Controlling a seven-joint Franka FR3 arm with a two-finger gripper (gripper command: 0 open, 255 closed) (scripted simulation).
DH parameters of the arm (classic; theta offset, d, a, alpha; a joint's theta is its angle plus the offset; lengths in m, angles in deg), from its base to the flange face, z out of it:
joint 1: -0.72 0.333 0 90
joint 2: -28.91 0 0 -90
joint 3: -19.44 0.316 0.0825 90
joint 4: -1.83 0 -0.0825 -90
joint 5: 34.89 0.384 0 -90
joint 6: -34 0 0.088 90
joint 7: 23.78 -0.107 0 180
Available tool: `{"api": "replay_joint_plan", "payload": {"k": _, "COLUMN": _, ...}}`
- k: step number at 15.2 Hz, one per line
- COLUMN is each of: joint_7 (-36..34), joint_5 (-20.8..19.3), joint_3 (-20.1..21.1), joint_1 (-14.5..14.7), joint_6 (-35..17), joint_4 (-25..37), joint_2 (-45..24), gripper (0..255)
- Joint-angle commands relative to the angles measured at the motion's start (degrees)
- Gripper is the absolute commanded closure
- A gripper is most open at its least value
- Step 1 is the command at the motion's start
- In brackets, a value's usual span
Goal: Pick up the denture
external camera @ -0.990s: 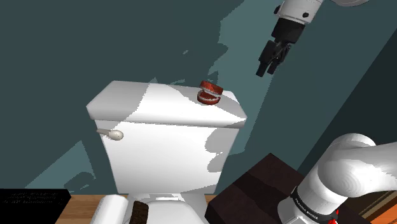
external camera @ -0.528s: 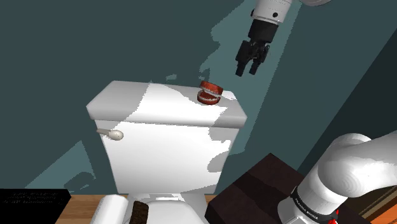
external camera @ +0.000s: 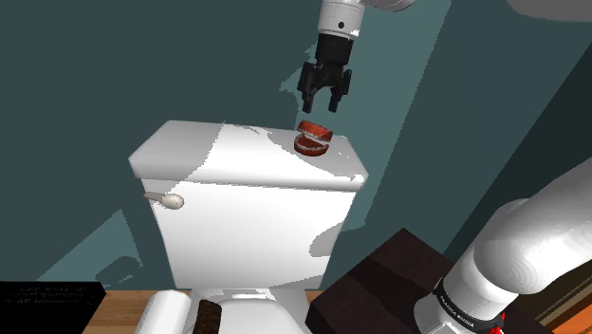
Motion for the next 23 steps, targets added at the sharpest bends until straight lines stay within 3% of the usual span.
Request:
{"api": "replay_joint_plan", "payload": {"k": 1, "joint_7": -2.56, "joint_5": -0.13, "joint_3": 1.34, "joint_1": 0.29, "joint_6": 0.48, "joint_4": 4.26, "joint_2": -4.97, "gripper": 0}}
{"api": "replay_joint_plan", "payload": {"k": 11, "joint_7": -1.98, "joint_5": 0.12, "joint_3": 1.55, "joint_1": 0.48, "joint_6": -5.31, "joint_4": -1.95, "joint_2": -4.65, "gripper": 0}}
{"api": "replay_joint_plan", "payload": {"k": 12, "joint_7": -2.06, "joint_5": 0.13, "joint_3": 1.59, "joint_1": 0.51, "joint_6": -5.31, "joint_4": -1.92, "joint_2": -4.67, "gripper": 255}}
{"api": "replay_joint_plan", "payload": {"k": 23, "joint_7": -2.16, "joint_5": 0.05, "joint_3": 1.49, "joint_1": 0.44, "joint_6": -3.78, "joint_4": -0.33, "joint_2": -4.74, "gripper": 255}}
